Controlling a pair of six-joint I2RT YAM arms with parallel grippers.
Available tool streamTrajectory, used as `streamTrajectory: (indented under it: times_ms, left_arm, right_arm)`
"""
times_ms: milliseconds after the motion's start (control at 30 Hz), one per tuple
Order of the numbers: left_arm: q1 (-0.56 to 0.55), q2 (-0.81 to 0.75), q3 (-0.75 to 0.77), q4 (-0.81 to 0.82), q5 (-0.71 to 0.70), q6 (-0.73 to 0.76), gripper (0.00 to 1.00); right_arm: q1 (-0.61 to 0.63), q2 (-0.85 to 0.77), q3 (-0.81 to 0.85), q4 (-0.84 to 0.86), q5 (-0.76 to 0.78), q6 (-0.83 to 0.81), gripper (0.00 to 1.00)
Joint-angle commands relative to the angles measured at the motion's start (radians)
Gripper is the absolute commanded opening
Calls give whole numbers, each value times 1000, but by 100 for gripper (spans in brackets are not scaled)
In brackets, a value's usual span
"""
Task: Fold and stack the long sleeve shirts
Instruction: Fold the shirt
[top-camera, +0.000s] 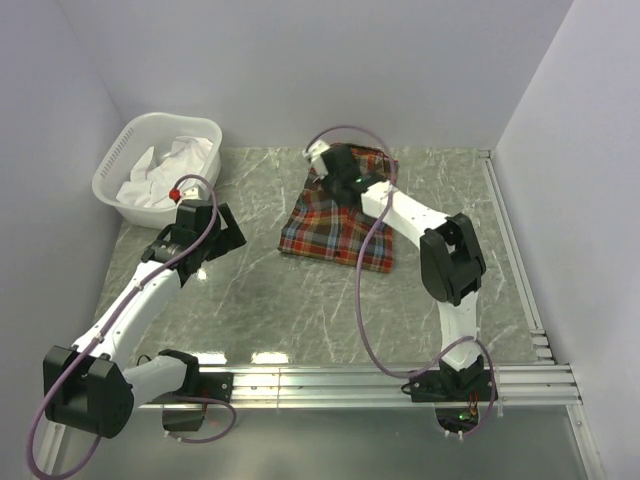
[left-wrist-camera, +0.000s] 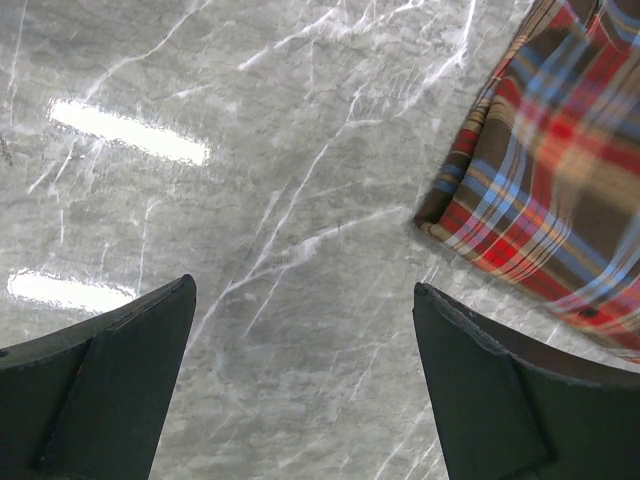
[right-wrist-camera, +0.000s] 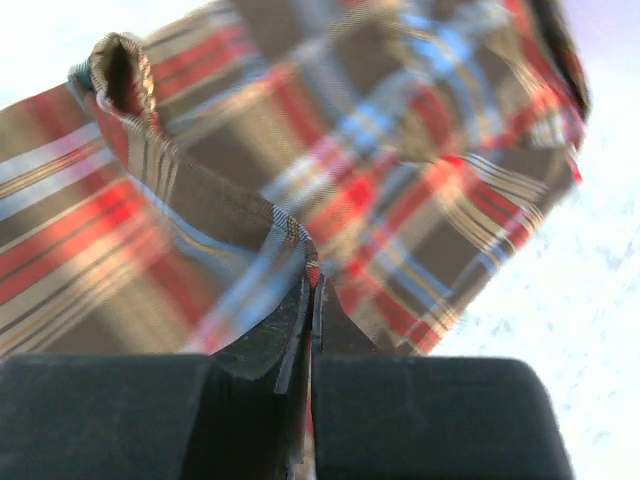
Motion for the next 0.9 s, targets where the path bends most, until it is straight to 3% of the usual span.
streamTrajectory:
  times_ms: [0, 167, 200, 300, 533, 667, 867]
  left_arm:
    - [7, 3, -5, 26, 20, 17, 96]
    - [8, 15, -4, 34, 48, 16, 95]
    - [8, 19, -2, 36, 54, 16, 95]
    - [8, 35, 7, 39, 79, 14, 96]
    - [-4, 121, 137, 43, 203, -16, 95]
    - [-48, 257, 240, 80, 267, -62, 91]
    - [-133, 554, 458, 118, 350, -90, 85]
  right_arm:
    - [-69, 29, 83, -15, -48, 141, 1]
    - [-117, 84, 152, -101, -97, 260, 17]
    - [-126, 87, 156, -106, -93, 279, 29]
    - [-129, 56, 128, -100, -105, 325, 46]
    - [-157, -179, 7, -70, -190, 481, 52]
    - [-290, -290, -166, 29, -339, 676, 51]
    - [-424, -297, -349, 179, -657, 771, 51]
